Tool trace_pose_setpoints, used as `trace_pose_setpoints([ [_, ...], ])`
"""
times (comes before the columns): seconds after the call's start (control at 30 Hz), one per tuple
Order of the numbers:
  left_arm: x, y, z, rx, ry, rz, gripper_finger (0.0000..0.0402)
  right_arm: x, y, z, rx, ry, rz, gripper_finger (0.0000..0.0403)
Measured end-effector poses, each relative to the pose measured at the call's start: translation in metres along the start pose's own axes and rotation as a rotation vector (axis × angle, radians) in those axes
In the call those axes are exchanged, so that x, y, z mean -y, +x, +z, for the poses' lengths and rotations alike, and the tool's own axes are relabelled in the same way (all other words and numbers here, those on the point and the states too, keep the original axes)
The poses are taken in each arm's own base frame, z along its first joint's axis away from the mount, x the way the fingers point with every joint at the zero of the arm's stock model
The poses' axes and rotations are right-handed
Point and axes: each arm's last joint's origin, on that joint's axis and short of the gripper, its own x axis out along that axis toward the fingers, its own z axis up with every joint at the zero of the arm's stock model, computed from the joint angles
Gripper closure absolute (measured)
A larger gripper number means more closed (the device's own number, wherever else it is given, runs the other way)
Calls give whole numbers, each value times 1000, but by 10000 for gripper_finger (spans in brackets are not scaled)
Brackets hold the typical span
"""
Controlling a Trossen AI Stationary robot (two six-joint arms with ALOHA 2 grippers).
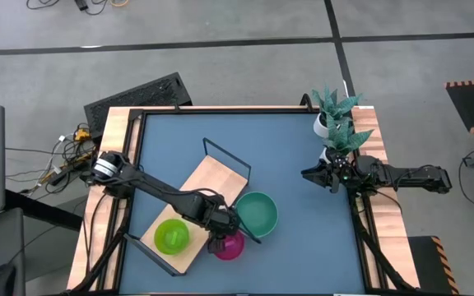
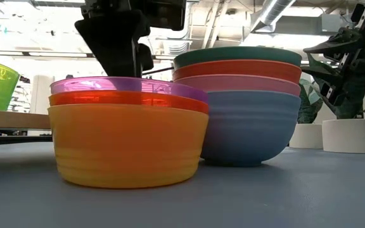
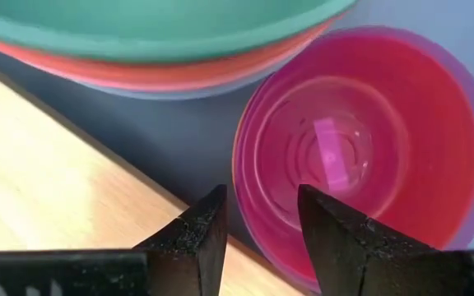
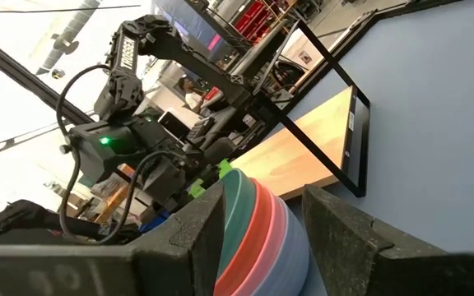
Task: Place and stack bowls onto a shelf
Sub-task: Stack the small violet bowl on top of the green bowl on the shelf
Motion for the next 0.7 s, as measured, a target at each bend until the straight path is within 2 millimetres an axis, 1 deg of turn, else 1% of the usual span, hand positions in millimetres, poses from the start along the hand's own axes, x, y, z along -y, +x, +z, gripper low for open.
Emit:
trace_pose_setpoints([
  [0.07, -1, 0, 1, 2, 1, -3, 273, 0, 0, 0, 0, 0, 0, 214],
  [0.13, -2, 0, 1, 0, 5, -2, 287, 0, 0, 0, 0, 0, 0, 214],
  [0.33, -6, 0, 3, -3, 25, -7, 368, 0, 0, 0, 0, 0, 0, 214],
  [0.43, -7, 2, 2, 1, 29, -12, 395, 0, 0, 0, 0, 0, 0, 214],
  [0.5, -7, 4, 1, 2, 25, -20, 399, 0, 0, 0, 0, 0, 0, 214],
  [0.57, -6, 5, 1, 1, 16, -40, 391, 0, 0, 0, 0, 0, 0, 214],
  [0.7, -9, 5, 3, -5, 2, -78, 350, 0, 0, 0, 0, 0, 0, 214],
])
